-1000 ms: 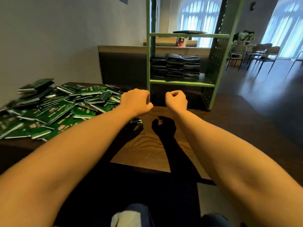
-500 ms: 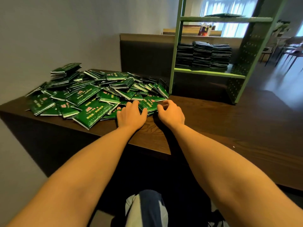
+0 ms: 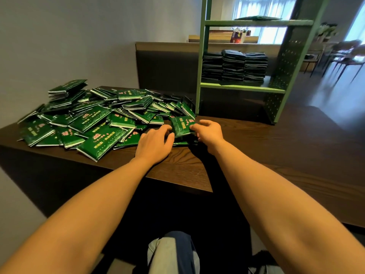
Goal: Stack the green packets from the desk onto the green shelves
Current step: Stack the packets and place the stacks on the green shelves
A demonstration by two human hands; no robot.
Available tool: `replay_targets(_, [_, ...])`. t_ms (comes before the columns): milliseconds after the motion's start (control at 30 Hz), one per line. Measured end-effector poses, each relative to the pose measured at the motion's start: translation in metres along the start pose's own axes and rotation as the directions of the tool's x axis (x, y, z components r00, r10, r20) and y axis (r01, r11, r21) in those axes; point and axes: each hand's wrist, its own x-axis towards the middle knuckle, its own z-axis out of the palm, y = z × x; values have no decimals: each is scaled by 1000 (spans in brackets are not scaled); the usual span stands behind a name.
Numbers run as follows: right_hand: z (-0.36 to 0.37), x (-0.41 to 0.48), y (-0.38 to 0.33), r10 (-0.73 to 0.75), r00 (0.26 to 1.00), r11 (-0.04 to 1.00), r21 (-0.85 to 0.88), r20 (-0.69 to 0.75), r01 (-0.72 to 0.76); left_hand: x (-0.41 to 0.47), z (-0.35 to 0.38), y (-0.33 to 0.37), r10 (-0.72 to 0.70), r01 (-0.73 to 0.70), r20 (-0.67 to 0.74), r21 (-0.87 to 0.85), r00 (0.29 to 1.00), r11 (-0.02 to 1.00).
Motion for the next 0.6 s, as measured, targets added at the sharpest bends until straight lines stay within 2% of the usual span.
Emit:
replay_targets(100, [-14,2,-6,157,988,938,312,14,-153,-1,-3,1,-32,32,10,2,999,999])
replay_targets(200, [-29,6,-9,211,977,886,417,24,-202,4,-5,8,-105,103,51,37,993,994])
replay_targets(300, [-39,6,-6,141,990,919,375,-26,-121,18,-1,23,-288,260,158,174,945,950])
replay_targets(400, [-51,6,12,-95,968,991,66,-230,113,24,13,36,-372,329,206,215,905,920])
replay_targets(467, [-54,3,18,-176,944,983,6,-279,185,23,20,37,-367,348,156,133,917,928])
replay_targets(600, [-55,1,20,-190,946,978,33,-262,206,20,18,32,-358,366,81,-129,930,922])
